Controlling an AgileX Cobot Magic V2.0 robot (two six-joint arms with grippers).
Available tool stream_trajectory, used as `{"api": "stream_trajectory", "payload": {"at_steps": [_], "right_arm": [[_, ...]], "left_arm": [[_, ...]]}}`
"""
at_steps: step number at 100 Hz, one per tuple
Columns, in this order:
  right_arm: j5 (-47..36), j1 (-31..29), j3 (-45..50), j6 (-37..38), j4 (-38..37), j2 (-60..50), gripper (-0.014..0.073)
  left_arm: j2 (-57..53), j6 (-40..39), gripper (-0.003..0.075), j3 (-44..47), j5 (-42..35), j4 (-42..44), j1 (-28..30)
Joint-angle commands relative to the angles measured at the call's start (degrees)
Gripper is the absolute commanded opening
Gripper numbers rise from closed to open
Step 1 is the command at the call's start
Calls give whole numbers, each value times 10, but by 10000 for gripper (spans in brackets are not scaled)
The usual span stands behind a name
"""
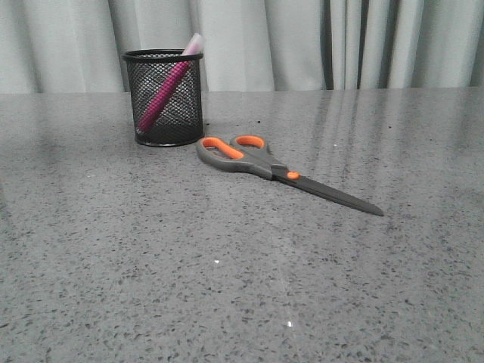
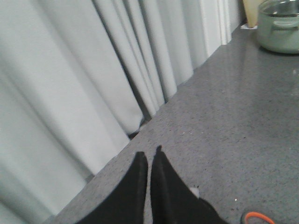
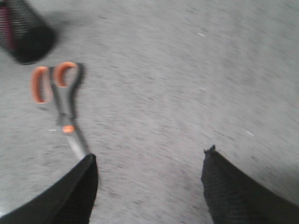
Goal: Put pen and scissors into bin
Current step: 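Lower the right gripper over the scissors and grasp the orange handles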
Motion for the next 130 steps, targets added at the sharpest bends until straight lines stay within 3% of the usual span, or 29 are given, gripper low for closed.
{"api": "stream_trajectory", "payload": {"at_steps": [1,20,41,49,60,70,87,130], "right_arm": [[7,10,-41,-90,101,9,433],[55,73,-129,-94,70,66,433],[96,195,-253,-80,-16,155,433],[96,245,-301,-37,-101,191,433],[118,309,-363,97,-274,254,433],[156,338,-403,183,-364,312,433],[167,342,-428,188,-371,389,433],[131,353,-429,187,-341,464,433]], "left_arm": [[-56,-25,-20,30,-38,-37,28],[-164,-50,-20,217,-151,-138,93],[-232,-49,-19,334,-170,-187,104],[-246,-44,-20,337,-170,-184,94],[-272,11,-20,337,-170,-196,69],[-295,13,-19,338,-183,-193,59],[-325,9,-19,356,-258,-199,59],[-336,9,-19,373,-258,-195,59]]}}
